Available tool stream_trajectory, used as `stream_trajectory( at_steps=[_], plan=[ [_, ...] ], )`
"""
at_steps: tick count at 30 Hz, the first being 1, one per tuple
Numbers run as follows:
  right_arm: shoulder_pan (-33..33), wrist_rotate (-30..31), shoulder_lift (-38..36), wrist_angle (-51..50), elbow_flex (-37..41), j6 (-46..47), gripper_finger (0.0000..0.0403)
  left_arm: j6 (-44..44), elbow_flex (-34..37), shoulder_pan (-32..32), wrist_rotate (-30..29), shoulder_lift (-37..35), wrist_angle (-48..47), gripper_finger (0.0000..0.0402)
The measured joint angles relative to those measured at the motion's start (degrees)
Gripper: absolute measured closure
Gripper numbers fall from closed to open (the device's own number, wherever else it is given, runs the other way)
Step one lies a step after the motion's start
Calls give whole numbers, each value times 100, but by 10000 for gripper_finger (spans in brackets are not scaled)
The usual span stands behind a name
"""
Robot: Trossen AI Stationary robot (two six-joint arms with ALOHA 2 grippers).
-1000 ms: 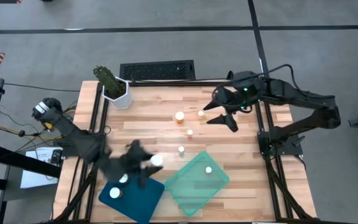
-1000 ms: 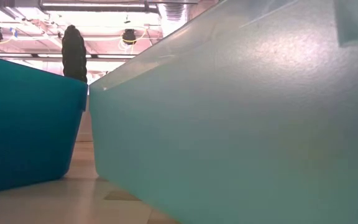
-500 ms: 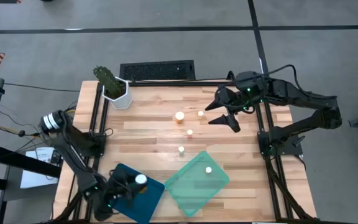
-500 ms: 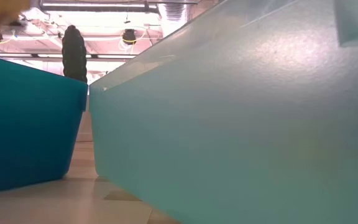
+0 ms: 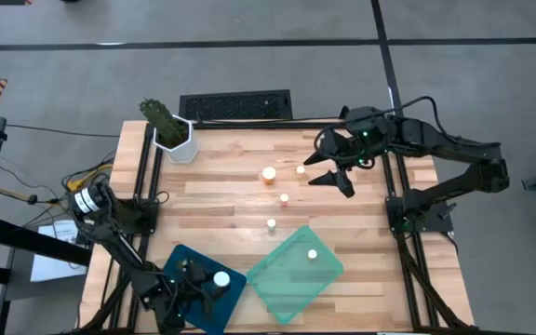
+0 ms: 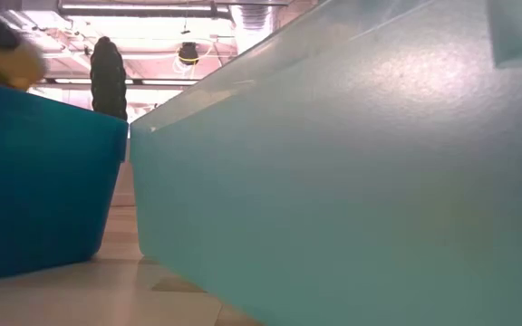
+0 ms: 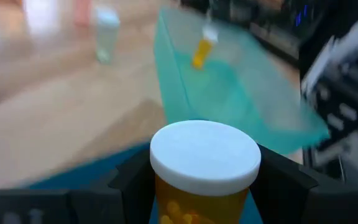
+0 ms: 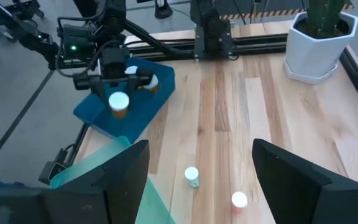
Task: Pick and place medicine bottles into bin by pill shape (circle, oval)
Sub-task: Put the big orange pill bottle into the blue bin
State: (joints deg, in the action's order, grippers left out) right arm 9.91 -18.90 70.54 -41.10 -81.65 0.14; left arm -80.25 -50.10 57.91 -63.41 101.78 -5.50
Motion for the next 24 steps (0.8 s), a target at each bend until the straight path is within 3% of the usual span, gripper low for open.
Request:
stream_trajectory(
  at_steps=[4, 13, 24],
  plan=[
    [-2, 0, 7, 14, 0, 0, 106, 32, -8, -122, 591, 11, -28, 187],
    [-2, -4, 7, -6, 0, -16, 106, 0, -26, -177, 572, 7, 16, 187],
    [-2, -52, 7, -52, 0, -71, 106, 814, -805, -330, -206, -100, -519, 187]
  ],
)
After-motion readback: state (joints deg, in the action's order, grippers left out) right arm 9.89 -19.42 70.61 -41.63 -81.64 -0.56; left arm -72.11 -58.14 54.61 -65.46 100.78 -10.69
